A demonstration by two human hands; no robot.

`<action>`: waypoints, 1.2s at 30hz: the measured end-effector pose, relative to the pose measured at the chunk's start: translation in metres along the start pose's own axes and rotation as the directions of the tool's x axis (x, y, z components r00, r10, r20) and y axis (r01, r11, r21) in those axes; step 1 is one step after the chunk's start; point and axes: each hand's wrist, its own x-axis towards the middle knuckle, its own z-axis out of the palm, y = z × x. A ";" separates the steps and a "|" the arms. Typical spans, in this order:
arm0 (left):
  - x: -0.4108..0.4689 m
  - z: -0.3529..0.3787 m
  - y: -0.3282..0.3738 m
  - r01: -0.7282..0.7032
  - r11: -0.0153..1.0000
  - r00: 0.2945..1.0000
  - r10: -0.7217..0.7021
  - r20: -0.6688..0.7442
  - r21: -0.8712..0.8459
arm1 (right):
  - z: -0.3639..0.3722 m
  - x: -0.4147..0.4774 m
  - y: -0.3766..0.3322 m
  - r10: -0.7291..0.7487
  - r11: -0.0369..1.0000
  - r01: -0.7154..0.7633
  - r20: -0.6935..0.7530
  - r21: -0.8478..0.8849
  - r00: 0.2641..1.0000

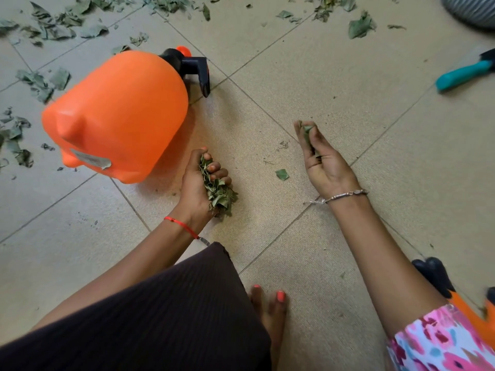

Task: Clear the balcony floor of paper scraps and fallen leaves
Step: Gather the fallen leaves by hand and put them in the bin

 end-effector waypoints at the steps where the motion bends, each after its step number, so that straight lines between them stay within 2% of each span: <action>1: 0.001 0.001 -0.001 0.006 1.000 1.000 -0.006 0.005 0.003 | -0.001 -0.001 -0.002 0.001 1.000 -0.001 0.005 0.015 1.000; 5: 0.003 0.003 -0.002 0.020 1.000 1.000 -0.020 0.016 0.015 | -0.005 -0.008 -0.008 0.068 0.997 -0.063 -0.085 0.053 0.994; 7: 0.004 0.005 -0.002 0.020 0.999 1.000 -0.021 0.014 0.025 | -0.007 -0.009 -0.009 0.085 0.987 -0.104 -0.150 -0.120 0.985; 9: 0.005 0.007 -0.002 0.017 0.999 1.000 -0.018 0.018 0.031 | -0.008 -0.011 -0.009 0.014 0.894 -0.088 -0.169 -0.440 0.985; 10: 0.006 0.008 -0.002 0.016 0.999 1.000 -0.017 0.020 0.032 | -0.009 -0.012 -0.008 -0.047 0.785 -0.060 -0.155 -0.617 0.987; 12: 0.007 0.010 -0.003 0.020 0.999 1.000 -0.021 0.022 0.032 | -0.010 -0.018 -0.006 -0.167 0.441 0.020 -0.060 -0.897 0.984; 14: 0.008 0.011 -0.003 0.022 0.999 0.999 -0.023 0.022 0.031 | -0.011 -0.021 -0.001 -0.207 0.112 0.093 0.068 -0.989 0.976; 15: 0.008 0.012 -0.003 0.024 0.999 0.999 -0.024 0.021 0.030 | -0.013 -0.021 0.002 -0.200 0.008 0.111 0.107 -0.994 0.974; 17: 0.009 0.013 -0.003 0.028 0.999 0.999 -0.028 0.017 0.029 | -0.014 -0.020 0.008 -0.195 -0.137 0.141 0.166 -0.981 0.967; 19: 0.009 0.014 -0.003 0.018 0.999 1.000 -0.019 0.010 0.034 | -0.015 -0.019 0.013 -0.192 -0.236 0.176 0.223 -0.956 0.956; 20: 0.010 0.014 -0.003 0.016 0.999 1.000 -0.017 0.010 0.037 | -0.015 -0.020 0.013 -0.181 -0.254 0.185 0.235 -0.949 0.955; 21: 0.010 0.015 -0.003 0.019 0.999 1.000 -0.019 0.014 0.038 | -0.014 -0.020 0.012 -0.168 -0.250 0.186 0.232 -0.950 0.958; 22: 0.010 0.016 -0.004 0.023 0.999 1.000 -0.024 0.020 0.036 | -0.013 -0.020 0.009 -0.162 -0.190 0.173 0.205 -0.966 0.965; 23: 0.010 0.017 -0.004 0.027 0.999 0.999 -0.027 0.024 0.034 | -0.012 -0.020 0.004 -0.162 -0.049 0.146 0.152 -0.988 0.975; 24: 0.011 0.017 -0.004 0.025 0.999 0.999 -0.026 0.025 0.035 | -0.011 -0.019 -0.001 -0.157 0.159 0.110 0.085 -0.981 0.984; 26: 0.011 0.019 -0.004 0.016 0.999 1.000 -0.017 0.023 0.041 | -0.011 -0.011 -0.011 -0.119 0.562 0.066 -0.001 -0.824 0.993; 27: 0.011 0.020 -0.004 0.013 0.999 1.000 -0.014 0.022 0.040 | -0.010 -0.007 -0.015 -0.104 0.684 0.058 -0.018 -0.728 0.994; 28: 0.011 0.021 -0.003 0.013 0.999 1.000 -0.013 0.022 0.037 | -0.009 -0.003 -0.017 -0.094 0.758 0.050 -0.033 -0.651 0.995; 30: 0.012 0.022 -0.001 0.013 0.999 1.000 -0.014 0.023 0.034 | -0.006 0.002 -0.021 -0.093 0.807 0.045 -0.052 -0.589 0.994; 36: 0.015 0.025 0.004 0.019 1.000 0.999 -0.020 0.025 0.020 | -0.004 0.012 -0.025 -0.149 0.807 0.070 -0.086 -0.587 0.985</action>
